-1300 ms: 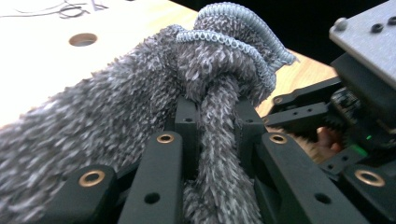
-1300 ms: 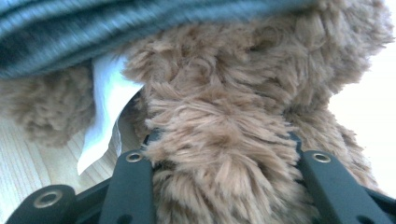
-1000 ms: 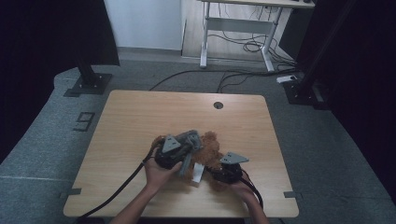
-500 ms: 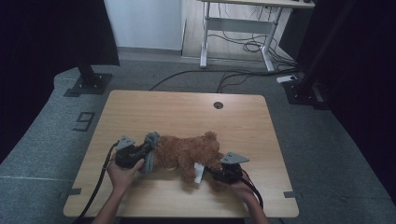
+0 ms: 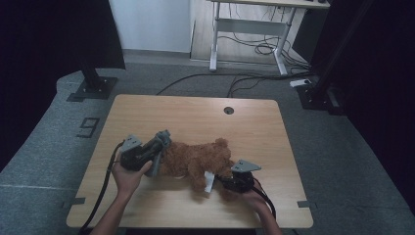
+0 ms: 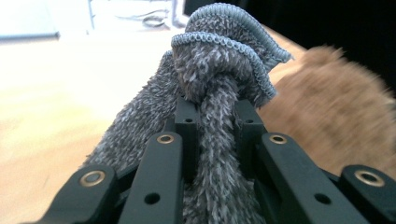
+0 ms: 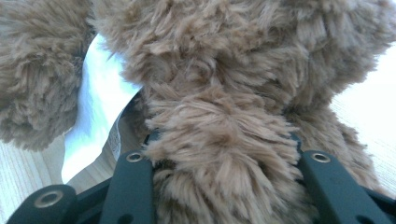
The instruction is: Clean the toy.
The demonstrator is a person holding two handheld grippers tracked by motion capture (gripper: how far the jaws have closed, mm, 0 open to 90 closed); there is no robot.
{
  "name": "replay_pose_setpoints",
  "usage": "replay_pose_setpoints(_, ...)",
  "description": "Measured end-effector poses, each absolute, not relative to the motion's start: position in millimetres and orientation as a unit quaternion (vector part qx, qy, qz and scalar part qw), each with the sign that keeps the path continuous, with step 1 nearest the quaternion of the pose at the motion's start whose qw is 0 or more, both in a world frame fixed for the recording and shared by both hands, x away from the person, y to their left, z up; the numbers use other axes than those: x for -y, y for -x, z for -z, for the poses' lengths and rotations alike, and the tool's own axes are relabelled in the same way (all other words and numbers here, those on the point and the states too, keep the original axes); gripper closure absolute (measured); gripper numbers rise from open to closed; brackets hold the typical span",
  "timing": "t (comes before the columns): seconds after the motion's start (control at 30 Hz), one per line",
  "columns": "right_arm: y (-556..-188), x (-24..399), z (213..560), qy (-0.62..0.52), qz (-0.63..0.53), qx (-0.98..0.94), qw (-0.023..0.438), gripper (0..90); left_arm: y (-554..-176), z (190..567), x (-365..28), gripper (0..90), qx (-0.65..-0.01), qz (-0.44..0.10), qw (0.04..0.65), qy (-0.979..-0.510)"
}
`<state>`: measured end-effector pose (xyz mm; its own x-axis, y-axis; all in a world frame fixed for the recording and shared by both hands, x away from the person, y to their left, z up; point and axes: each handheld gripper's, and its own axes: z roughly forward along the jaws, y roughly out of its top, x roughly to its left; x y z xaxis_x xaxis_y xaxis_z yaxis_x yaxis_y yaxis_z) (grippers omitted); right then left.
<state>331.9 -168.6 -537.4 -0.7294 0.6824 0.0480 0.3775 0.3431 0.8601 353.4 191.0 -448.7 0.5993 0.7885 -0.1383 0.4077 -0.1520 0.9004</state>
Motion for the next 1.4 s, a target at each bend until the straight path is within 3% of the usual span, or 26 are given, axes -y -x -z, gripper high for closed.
replay_pose_setpoints(0.2,-331.9,169.0,537.3,-0.327,-0.469,-0.804,0.163,55.1,-378.5,447.5,-142.2,76.0,-0.383,-0.159,0.485,-0.77)
replay_pose_setpoints(0.37,-332.1,171.2,537.1,-0.328,-0.472,-0.803,0.156,52.7,-384.5,462.5,-135.6,75.8,-0.39,-0.14,0.461,-0.785)
replay_pose_setpoints(0.7,-328.7,184.5,517.6,-0.336,-0.501,-0.787,0.133,23.4,-361.2,483.8,-154.1,76.6,-0.395,-0.127,0.494,-0.764)
replay_pose_setpoints(1.0,-336.9,172.2,503.8,-0.352,-0.521,-0.771,0.096,14.1,-336.1,487.6,-157.4,76.7,-0.375,-0.133,0.502,-0.768)
replay_pose_setpoints(1.1,-339.6,161.8,511.9,-0.346,-0.506,-0.788,0.06,15.1,-331.0,489.7,-161.5,76.7,-0.375,-0.126,0.504,-0.768)
replay_pose_setpoints(1.2,-336.6,154.9,516.9,-0.335,-0.487,-0.805,0.055,26.2,-324.8,491.7,-164.3,76.8,-0.371,-0.125,0.506,-0.768)
replay_pose_setpoints(1.3,-331.5,148.0,522.8,-0.32,-0.453,-0.828,0.082,37.9,-319.0,493.0,-163.0,76.8,-0.365,-0.126,0.508,-0.77)
replay_pose_setpoints(1.4,-332.4,147.3,529.1,-0.328,-0.447,-0.827,0.098,43.3,-319.2,493.7,-158.9,76.8,-0.363,-0.135,0.509,-0.769)
